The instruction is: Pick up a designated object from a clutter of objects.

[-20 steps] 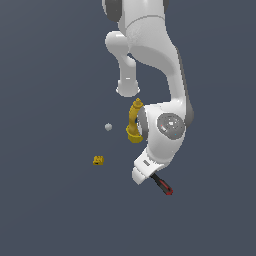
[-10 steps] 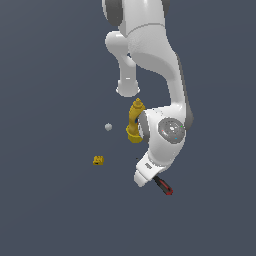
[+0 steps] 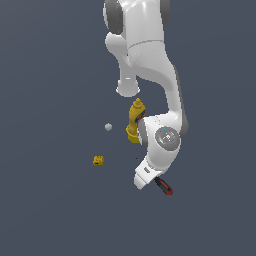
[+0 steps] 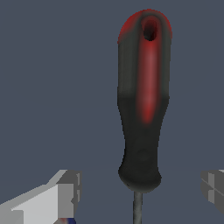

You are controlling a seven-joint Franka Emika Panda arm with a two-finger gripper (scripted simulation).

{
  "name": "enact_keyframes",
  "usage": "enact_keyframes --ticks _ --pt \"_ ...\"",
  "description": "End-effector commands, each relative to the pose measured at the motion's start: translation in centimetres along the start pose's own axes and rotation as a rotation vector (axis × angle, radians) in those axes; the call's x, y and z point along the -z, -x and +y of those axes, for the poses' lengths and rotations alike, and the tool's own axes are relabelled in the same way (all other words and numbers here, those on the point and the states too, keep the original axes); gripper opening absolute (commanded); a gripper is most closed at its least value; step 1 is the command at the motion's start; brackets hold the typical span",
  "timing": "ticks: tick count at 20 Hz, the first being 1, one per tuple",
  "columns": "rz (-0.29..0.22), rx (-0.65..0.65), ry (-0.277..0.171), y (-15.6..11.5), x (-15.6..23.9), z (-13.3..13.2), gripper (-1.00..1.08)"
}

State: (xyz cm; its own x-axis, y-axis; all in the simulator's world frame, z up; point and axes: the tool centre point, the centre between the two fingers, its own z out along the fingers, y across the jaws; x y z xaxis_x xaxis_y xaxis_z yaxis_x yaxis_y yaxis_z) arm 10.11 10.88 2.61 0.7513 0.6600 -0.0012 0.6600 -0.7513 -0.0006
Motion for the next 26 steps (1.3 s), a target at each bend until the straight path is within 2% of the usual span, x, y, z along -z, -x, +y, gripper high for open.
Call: enact_keyframes --ticks 1,5,6,19,26 --pt "0.001 0.000 0.001 0.0 -0.8 0.0 1.00" --pt "0.001 0.001 0.001 -0.1 -1.1 0.1 1.00" --pt "0.001 0.001 0.001 -0.1 -1.1 0.1 -1.00" --pt "0.001 0.001 0.001 -0.1 -0.9 0.0 -1.00" --pt "0.001 0.001 0.001 -0.5 1.9 -0.4 -1.00"
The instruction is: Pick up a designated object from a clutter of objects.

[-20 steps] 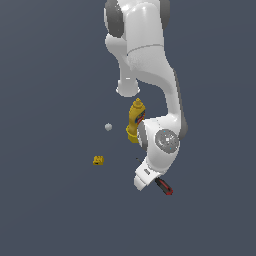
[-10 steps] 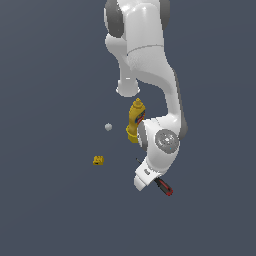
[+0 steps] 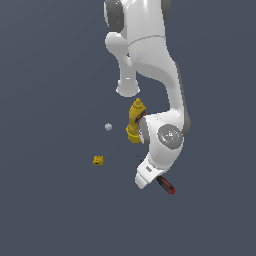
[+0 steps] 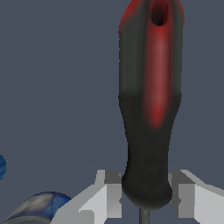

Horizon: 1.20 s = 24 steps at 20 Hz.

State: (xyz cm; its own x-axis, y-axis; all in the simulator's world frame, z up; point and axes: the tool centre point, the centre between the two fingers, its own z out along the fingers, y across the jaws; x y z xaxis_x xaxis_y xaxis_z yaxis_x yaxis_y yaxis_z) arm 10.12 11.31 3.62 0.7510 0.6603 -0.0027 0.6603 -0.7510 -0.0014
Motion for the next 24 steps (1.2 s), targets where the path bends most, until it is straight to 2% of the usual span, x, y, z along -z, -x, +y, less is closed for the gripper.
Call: enact_keyframes --ticks 1,8,24 --pt "0.002 0.000 0.001 -0.2 1.6 -0.2 -1.00" --pt "0.002 0.001 0.002 -1.0 8.0 -1.3 -1.00" --pt "0.002 0.002 0.001 -3.5 26.5 -4.3 -1.00"
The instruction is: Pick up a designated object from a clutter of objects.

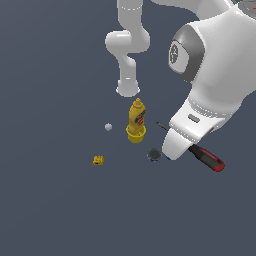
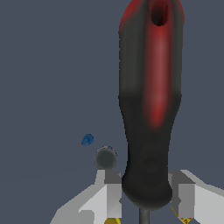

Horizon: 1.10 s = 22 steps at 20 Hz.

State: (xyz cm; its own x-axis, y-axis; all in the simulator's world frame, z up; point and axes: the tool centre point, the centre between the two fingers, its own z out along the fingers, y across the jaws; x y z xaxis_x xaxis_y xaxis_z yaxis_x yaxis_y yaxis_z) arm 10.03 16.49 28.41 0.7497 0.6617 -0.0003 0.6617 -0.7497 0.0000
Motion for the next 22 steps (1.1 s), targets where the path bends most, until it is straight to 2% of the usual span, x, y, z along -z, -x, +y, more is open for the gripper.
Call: enact_keyframes --ticks 1,11,22 --pt "0.000 0.000 0.000 -0.4 2.8 -0.4 -1.00" --pt "0.000 -0.001 0.000 -1.8 11.7 -1.6 -1.00" --pt "0.000 -0.001 0.000 -2.7 15.7 -2.1 -1.00"
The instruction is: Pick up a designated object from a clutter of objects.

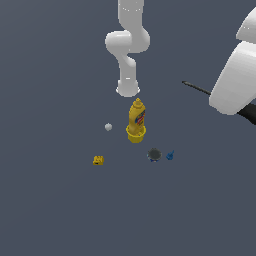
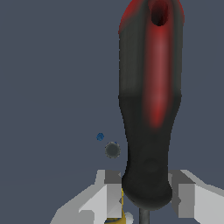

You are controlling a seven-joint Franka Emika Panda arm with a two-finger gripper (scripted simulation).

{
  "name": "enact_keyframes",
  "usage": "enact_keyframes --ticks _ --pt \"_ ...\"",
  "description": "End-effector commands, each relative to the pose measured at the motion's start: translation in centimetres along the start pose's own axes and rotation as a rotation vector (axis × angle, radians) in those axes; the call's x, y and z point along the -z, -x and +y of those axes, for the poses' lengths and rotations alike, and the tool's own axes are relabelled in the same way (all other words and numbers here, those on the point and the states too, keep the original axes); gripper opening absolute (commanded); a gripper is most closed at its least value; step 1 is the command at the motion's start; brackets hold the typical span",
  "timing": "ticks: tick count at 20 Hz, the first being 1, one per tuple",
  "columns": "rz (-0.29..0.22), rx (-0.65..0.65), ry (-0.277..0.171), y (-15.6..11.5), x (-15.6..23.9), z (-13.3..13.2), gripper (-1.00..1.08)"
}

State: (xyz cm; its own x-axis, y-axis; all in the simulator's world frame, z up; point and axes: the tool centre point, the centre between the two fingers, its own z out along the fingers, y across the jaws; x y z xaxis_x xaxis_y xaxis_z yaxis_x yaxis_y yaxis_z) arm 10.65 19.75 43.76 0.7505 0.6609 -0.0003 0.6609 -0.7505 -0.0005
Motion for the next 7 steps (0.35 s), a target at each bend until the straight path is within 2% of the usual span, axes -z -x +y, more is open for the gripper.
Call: enact_keyframes --ticks 1,7 --pt "0.000 0.000 0.000 -0.12 0.54 -0.04 -1.00" --pt "0.000 0.000 0.000 -0.23 0.87 -0.05 -1.00"
